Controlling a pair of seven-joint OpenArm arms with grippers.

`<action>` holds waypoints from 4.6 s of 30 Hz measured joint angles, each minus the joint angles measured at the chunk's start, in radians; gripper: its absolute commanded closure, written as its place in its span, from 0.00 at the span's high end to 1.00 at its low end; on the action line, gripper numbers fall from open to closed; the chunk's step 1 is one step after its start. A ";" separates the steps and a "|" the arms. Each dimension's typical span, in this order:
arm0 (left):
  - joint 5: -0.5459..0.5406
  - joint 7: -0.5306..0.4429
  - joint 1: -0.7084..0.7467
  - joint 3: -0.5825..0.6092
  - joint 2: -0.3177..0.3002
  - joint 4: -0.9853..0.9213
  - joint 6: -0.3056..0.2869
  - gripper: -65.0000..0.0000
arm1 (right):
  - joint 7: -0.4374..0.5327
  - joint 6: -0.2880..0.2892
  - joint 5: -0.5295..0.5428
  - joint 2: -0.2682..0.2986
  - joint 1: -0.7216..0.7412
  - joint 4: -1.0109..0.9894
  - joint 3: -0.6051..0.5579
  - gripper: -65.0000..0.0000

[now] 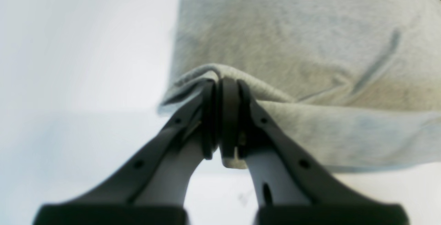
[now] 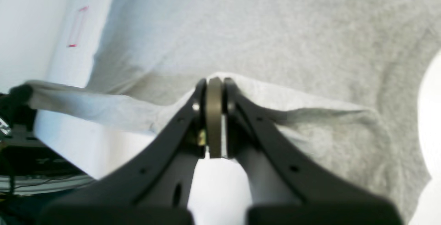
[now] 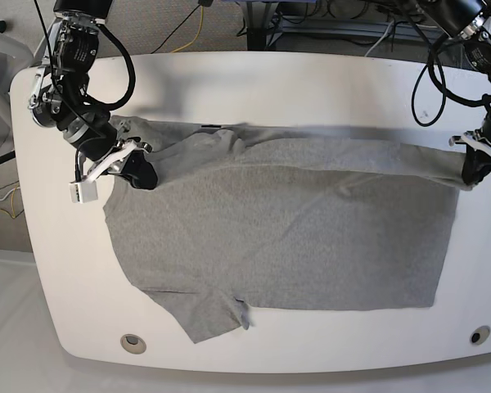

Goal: Fold the T-shirt properly
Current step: 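Lower the held edge with both grippers, folding a strip over the shirt, then hold the folded strip with both grippers and press it flat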

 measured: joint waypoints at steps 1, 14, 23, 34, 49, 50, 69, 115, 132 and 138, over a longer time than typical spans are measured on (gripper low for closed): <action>0.002 -0.021 0.000 0.007 0.002 0.000 0.000 0.03 | 0.000 0.000 -0.006 0.000 0.000 0.000 0.000 0.00; 0.088 -0.036 0.002 0.024 0.019 0.000 0.001 0.03 | 0.000 -0.001 -0.024 -0.002 0.026 0.000 0.001 0.00; 0.104 -0.037 0.002 0.023 0.019 -0.001 0.001 0.03 | 0.000 -0.001 -0.024 -0.002 0.056 -0.045 -0.002 0.00; 0.193 -0.172 0.001 0.023 0.024 -0.024 0.001 0.03 | 0.000 -0.001 -0.032 -0.002 0.075 -0.085 -0.005 0.00; 0.269 -0.327 0.002 0.090 0.039 -0.151 0.000 0.03 | 0.000 0.000 -0.032 0.003 0.080 -0.113 -0.006 0.00; 0.272 -0.331 0.002 0.095 0.040 -0.152 0.000 0.03 | 0.000 -0.001 -0.032 0.003 0.080 -0.120 -0.006 0.00; 0.295 -0.333 0.002 0.099 0.040 -0.168 0.001 0.03 | 0.000 0.001 -0.120 -0.001 0.080 -0.147 -0.007 0.00; 0.397 -0.487 -0.041 0.129 0.023 -0.280 0.001 0.04 | 0.000 0.001 -0.323 -0.042 0.130 -0.148 -0.074 0.01; 0.400 -0.490 -0.040 0.127 0.024 -0.280 0.001 0.32 | 0.000 0.000 -0.338 -0.043 0.136 -0.148 -0.104 0.01; 0.404 -0.559 -0.038 0.126 0.023 -0.280 0.002 0.41 | 0.000 0.000 -0.338 -0.044 0.136 -0.148 -0.104 0.16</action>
